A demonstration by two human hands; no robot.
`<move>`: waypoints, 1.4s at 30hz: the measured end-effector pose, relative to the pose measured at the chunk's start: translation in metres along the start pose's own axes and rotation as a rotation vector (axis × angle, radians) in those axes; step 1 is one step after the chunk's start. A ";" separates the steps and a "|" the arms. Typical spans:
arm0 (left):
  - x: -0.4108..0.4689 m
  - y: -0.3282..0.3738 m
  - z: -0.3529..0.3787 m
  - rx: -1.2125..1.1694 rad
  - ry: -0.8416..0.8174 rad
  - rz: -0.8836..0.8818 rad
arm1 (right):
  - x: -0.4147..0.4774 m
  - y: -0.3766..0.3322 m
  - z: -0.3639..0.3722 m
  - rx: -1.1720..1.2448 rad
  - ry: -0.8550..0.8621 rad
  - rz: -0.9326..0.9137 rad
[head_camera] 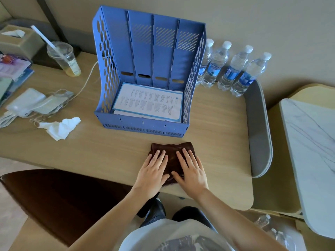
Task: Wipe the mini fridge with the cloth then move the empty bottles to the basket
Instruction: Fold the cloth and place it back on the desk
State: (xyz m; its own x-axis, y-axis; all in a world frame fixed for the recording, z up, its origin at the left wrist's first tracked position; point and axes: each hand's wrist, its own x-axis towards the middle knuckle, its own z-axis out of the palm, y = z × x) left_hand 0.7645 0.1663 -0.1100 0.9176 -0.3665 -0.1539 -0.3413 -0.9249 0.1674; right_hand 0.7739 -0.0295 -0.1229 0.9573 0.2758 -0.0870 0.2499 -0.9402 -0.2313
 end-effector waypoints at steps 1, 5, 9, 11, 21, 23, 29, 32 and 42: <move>0.001 0.000 0.002 0.012 -0.003 0.013 | -0.001 0.002 -0.001 0.005 0.000 0.001; 0.015 0.008 0.003 0.039 -0.020 0.100 | -0.010 0.015 -0.005 0.010 0.018 0.058; 0.041 0.034 0.005 0.055 -0.035 0.197 | -0.025 0.042 -0.012 0.010 0.043 0.159; 0.058 0.052 0.008 0.049 -0.046 0.244 | -0.030 0.061 -0.016 -0.001 0.046 0.219; 0.165 0.109 -0.001 0.098 -0.082 0.275 | 0.016 0.154 -0.036 -0.006 -0.023 0.338; 0.193 0.109 -0.007 0.117 -0.087 0.255 | 0.040 0.168 -0.043 -0.002 -0.035 0.334; 0.282 0.104 -0.023 0.148 -0.111 0.165 | 0.125 0.206 -0.063 0.022 -0.027 0.318; 0.320 0.098 -0.031 0.154 -0.121 0.138 | 0.161 0.223 -0.069 0.032 -0.014 0.298; 0.357 0.096 -0.059 0.058 -0.117 0.121 | 0.201 0.237 -0.098 0.124 -0.002 0.290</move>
State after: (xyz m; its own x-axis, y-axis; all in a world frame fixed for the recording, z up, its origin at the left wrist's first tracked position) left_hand 1.0713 -0.0475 -0.0910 0.8404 -0.4816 -0.2487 -0.4620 -0.8764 0.1361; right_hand 1.0401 -0.2159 -0.1004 0.9857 0.0000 -0.1683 -0.0534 -0.9483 -0.3128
